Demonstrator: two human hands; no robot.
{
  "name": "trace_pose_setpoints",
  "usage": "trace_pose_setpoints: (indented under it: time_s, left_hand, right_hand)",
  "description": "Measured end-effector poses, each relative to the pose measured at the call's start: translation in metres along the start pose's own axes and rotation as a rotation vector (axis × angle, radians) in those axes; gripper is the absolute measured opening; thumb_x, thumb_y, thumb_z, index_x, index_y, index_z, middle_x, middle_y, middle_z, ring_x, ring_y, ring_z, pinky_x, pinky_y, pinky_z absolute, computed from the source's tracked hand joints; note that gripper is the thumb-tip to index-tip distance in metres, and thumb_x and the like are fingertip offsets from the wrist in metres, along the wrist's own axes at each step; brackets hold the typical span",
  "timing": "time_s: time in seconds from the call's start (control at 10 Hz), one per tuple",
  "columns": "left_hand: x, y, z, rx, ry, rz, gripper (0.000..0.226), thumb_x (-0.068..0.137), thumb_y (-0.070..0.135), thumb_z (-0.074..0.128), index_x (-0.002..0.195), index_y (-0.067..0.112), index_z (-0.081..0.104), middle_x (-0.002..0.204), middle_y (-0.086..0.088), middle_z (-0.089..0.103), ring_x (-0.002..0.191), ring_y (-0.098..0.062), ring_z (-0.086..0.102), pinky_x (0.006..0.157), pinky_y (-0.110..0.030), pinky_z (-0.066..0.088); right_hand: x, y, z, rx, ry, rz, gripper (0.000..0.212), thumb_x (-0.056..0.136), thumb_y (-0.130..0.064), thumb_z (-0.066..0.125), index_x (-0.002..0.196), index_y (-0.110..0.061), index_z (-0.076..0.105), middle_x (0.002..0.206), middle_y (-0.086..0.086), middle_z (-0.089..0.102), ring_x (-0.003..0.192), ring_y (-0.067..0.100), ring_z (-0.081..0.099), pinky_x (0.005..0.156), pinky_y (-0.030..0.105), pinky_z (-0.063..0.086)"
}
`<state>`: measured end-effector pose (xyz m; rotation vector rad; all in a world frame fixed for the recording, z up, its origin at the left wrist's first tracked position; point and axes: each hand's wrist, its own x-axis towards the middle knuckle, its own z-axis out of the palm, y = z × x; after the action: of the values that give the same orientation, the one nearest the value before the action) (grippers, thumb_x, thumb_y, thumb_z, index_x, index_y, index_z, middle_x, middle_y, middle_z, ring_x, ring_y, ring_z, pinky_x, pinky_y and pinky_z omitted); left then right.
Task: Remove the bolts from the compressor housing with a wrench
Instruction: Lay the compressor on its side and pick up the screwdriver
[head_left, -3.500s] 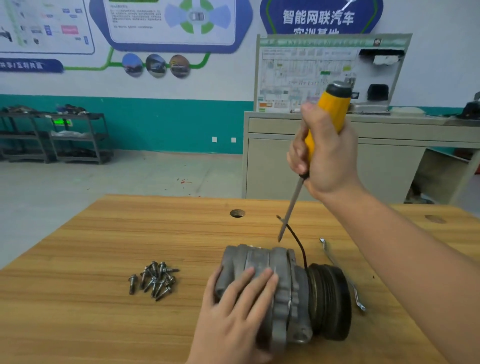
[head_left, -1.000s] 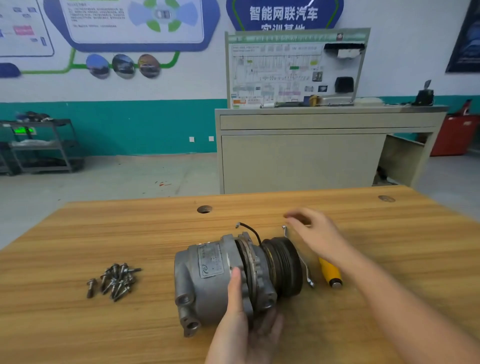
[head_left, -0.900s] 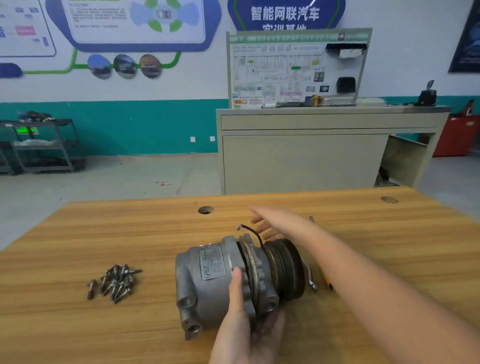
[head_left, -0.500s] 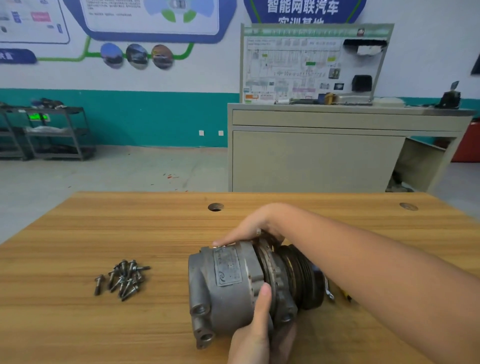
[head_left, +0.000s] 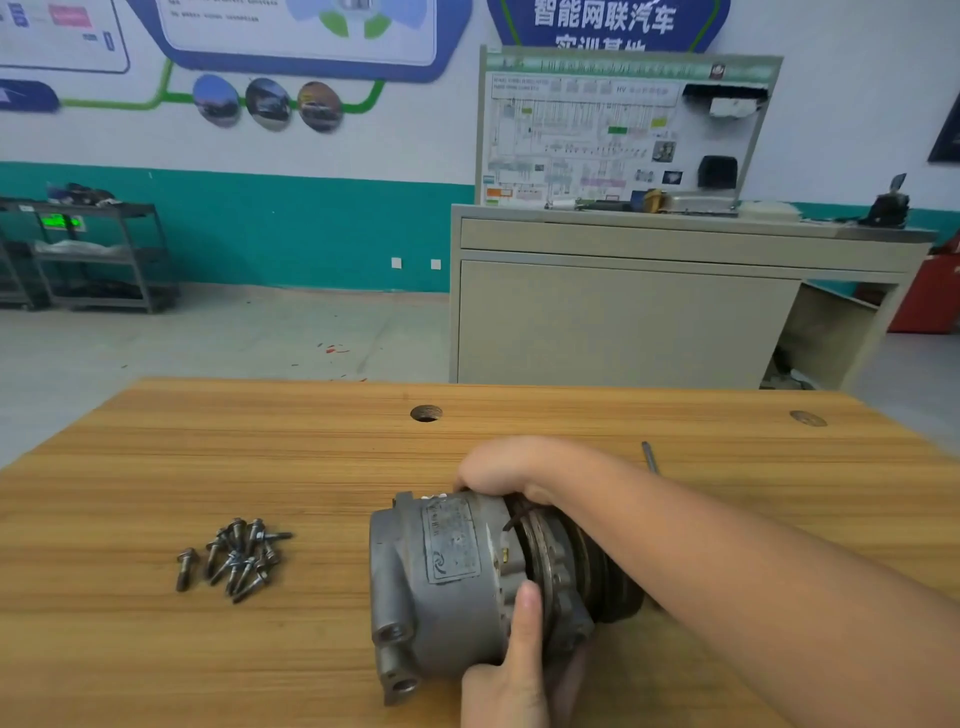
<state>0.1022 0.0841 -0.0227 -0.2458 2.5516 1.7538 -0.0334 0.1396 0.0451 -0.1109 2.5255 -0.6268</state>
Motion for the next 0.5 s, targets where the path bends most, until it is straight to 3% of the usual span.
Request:
trace_pose_setpoints:
  time_s: [0.1,0.2,0.3,0.4,0.5]
  left_hand:
    - [0.007,-0.019,0.005,-0.769,0.175,-0.114,0.030,0.078,0.047,0.072,0.054,0.029,0.073,0.075,-0.004,0.072,0.107,0.002,0.055,0.066,-0.008,0.050]
    - [-0.002,-0.029,0.019,-0.854,-0.026,-0.139,0.059,0.042,0.028,0.085,0.093,0.003,0.070,0.093,-0.010,0.072,0.084,-0.017,0.066,0.056,-0.029,0.057]
    - [0.024,-0.025,-0.002,-0.683,0.032,0.033,0.074,0.038,0.030,0.098,0.104,0.016,0.067,0.096,0.003,0.074,0.096,-0.020,0.067,0.086,-0.051,0.055]
    - [0.045,-0.014,-0.025,-0.370,-0.031,0.288,0.078,0.043,0.027,0.092,0.113,0.022,0.058,0.104,0.009,0.072,0.100,-0.009,0.066,0.094,-0.040,0.052]
    - [0.063,-0.002,-0.039,-0.085,-0.099,0.430,0.098,0.045,0.024,0.095,0.127,0.019,0.043,0.123,0.014,0.060,0.118,-0.005,0.055,0.098,-0.023,0.043]
  right_hand:
    - [-0.006,0.003,0.000,0.095,0.070,-0.016,0.026,0.099,-0.014,0.037,0.109,-0.006,0.060,0.097,0.009,0.058,0.089,0.024,0.052,0.074,0.032,0.045]
    - [-0.013,0.006,-0.005,0.245,0.158,-0.048,0.021,0.096,-0.018,0.040,0.087,-0.010,0.058,0.086,0.006,0.055,0.079,0.021,0.051,0.063,0.029,0.040]
    - [-0.021,0.017,-0.012,0.609,0.227,-0.072,0.020,0.092,-0.023,0.045,0.079,-0.013,0.057,0.075,0.006,0.058,0.068,0.020,0.054,0.059,0.028,0.041]
    - [-0.021,0.043,-0.005,0.978,0.351,-0.149,0.028,0.089,-0.026,0.050,0.068,-0.015,0.065,0.068,0.008,0.064,0.065,0.022,0.060,0.063,0.029,0.044]
    - [-0.014,0.075,0.013,1.280,0.420,-0.207,0.040,0.092,-0.026,0.048,0.064,-0.014,0.073,0.077,0.014,0.073,0.072,0.027,0.068,0.071,0.038,0.052]
